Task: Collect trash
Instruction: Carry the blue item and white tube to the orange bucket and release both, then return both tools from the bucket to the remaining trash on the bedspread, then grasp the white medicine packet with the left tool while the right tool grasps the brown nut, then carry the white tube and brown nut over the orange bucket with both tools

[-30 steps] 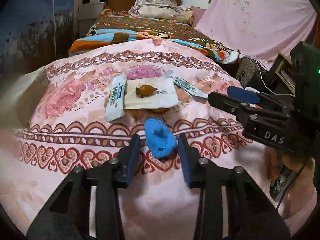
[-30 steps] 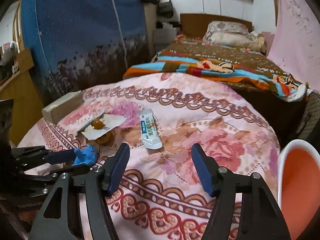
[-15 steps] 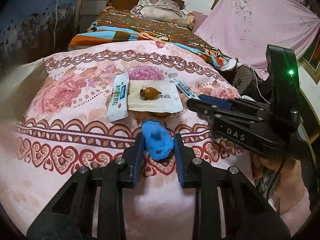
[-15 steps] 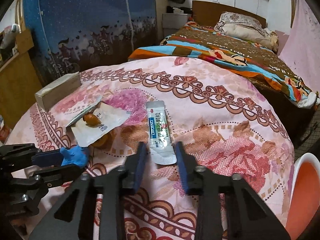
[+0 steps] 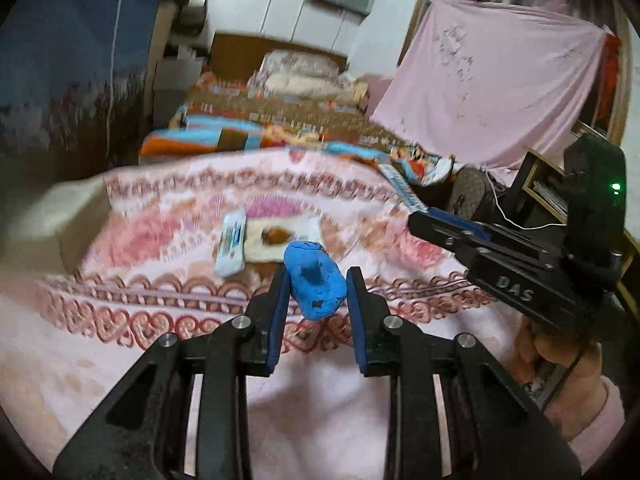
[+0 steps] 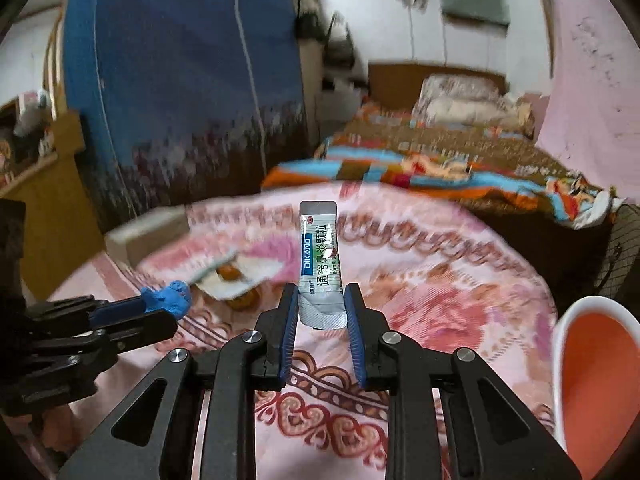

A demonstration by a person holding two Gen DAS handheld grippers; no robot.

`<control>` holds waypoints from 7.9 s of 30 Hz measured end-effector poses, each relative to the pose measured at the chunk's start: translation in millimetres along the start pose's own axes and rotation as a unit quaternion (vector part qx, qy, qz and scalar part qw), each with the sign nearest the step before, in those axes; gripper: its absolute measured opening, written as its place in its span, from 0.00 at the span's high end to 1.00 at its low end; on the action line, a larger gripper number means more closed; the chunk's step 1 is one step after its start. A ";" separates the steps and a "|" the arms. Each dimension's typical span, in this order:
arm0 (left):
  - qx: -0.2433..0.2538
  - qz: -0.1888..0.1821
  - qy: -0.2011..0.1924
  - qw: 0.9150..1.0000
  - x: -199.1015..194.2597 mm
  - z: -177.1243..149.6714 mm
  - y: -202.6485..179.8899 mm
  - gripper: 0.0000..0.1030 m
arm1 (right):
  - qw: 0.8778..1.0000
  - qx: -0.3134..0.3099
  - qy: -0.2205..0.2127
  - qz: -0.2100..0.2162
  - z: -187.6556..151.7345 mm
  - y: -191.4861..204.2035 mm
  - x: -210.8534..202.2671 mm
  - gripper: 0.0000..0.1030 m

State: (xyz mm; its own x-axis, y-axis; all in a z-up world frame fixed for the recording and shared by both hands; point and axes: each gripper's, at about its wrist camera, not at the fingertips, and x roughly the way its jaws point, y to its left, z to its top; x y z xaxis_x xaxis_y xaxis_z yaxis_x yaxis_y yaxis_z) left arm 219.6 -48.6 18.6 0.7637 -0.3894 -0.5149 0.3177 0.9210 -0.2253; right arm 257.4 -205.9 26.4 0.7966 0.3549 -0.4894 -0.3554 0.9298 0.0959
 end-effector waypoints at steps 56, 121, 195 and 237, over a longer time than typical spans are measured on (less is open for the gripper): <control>0.149 -0.170 0.084 0.970 110.2 63.1 -234.6 0.87 | 0.894 0.329 -0.198 -0.231 -65.2 -196.4 -152.7 0.78; 0.005 0.162 -0.212 0.964 -58.1 14.4 -12.4 0.11 | 0.947 0.067 -0.290 -0.119 -23.3 -19.0 -116.2 0.00; -0.092 0.002 0.115 0.989 76.1 26.6 81.0 0.94 | 0.995 0.004 0.077 0.058 15.3 23.4 76.2 0.79; 0.161 -0.107 -0.134 0.972 7.2 55.4 -133.4 0.97 | 0.944 0.088 -0.261 -0.180 1.4 -89.0 -136.1 0.79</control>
State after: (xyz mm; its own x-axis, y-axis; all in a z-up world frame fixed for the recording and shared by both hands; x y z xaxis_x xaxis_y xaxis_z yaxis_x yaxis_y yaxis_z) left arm 213.9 -173.7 90.7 0.7666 -0.5952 -0.2411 0.6112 0.7914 -0.0102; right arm 181.3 -336.9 85.7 0.9991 -0.0302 -0.0283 0.0346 0.9849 0.1697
